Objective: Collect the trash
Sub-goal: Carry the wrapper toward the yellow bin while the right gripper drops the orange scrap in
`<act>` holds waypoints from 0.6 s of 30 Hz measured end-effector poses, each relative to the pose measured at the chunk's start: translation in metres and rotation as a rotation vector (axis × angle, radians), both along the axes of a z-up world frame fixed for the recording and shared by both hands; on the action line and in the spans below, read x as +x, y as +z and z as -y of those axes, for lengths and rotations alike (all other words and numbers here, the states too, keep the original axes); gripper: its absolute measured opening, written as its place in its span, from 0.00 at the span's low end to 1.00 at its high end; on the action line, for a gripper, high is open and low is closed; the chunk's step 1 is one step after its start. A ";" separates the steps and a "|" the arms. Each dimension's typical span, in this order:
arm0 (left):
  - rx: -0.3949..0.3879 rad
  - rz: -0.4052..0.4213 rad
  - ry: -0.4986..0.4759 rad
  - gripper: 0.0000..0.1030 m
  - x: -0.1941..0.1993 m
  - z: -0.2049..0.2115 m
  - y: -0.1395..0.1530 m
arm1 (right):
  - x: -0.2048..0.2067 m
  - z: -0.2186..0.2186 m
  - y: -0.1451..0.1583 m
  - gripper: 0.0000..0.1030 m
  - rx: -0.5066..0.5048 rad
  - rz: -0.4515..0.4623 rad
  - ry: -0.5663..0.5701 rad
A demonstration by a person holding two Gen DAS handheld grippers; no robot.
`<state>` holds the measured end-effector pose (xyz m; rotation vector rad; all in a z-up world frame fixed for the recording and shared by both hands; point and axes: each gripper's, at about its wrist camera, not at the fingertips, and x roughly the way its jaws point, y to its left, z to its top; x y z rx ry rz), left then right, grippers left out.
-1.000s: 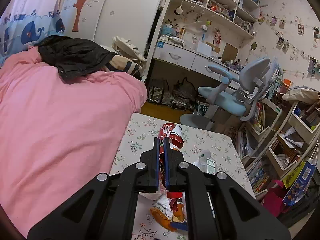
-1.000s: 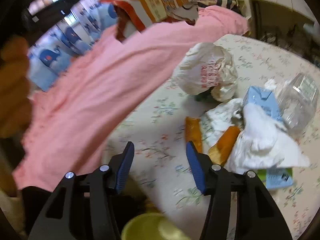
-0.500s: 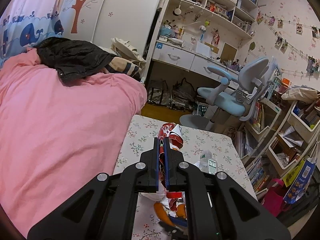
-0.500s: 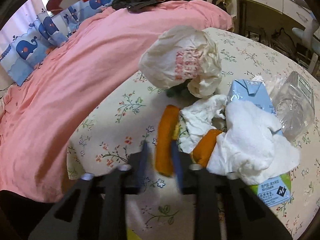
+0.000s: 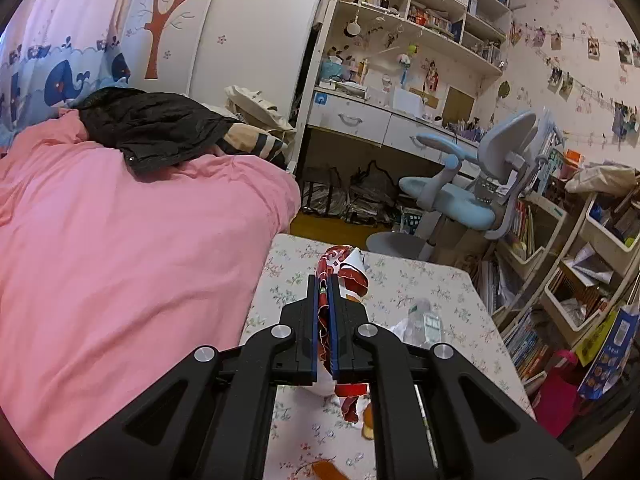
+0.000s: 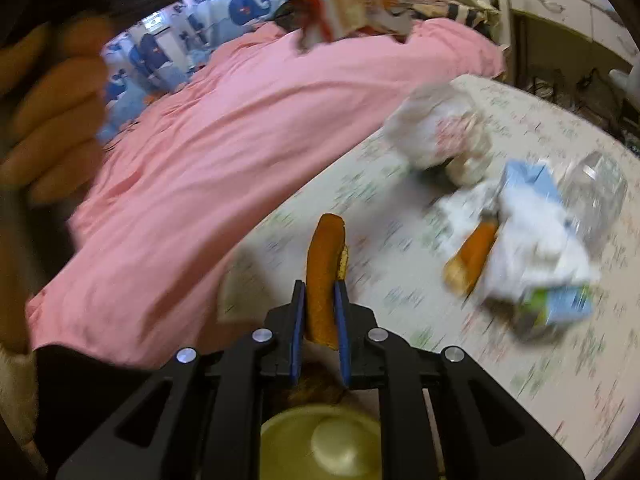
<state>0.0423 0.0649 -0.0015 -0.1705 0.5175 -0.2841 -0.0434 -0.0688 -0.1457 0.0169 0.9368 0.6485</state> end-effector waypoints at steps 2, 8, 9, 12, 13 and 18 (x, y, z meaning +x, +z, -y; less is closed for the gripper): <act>0.010 -0.003 -0.002 0.04 -0.007 -0.002 -0.003 | -0.022 -0.001 -0.003 0.15 0.021 -0.027 0.015; 0.032 -0.006 -0.003 0.04 -0.049 -0.005 -0.014 | -0.095 -0.010 -0.042 0.15 -0.015 -0.158 0.048; 0.033 -0.014 -0.004 0.04 -0.060 -0.008 -0.017 | -0.106 -0.010 -0.052 0.15 -0.030 -0.184 0.045; 0.035 -0.029 -0.009 0.04 -0.086 -0.011 -0.025 | -0.126 -0.013 -0.074 0.15 -0.092 -0.234 0.045; 0.034 -0.034 -0.011 0.04 -0.094 -0.012 -0.028 | -0.130 -0.014 -0.082 0.15 -0.103 -0.262 0.048; 0.039 -0.068 -0.018 0.04 -0.134 -0.015 -0.043 | -0.137 -0.017 -0.098 0.41 -0.148 -0.306 0.029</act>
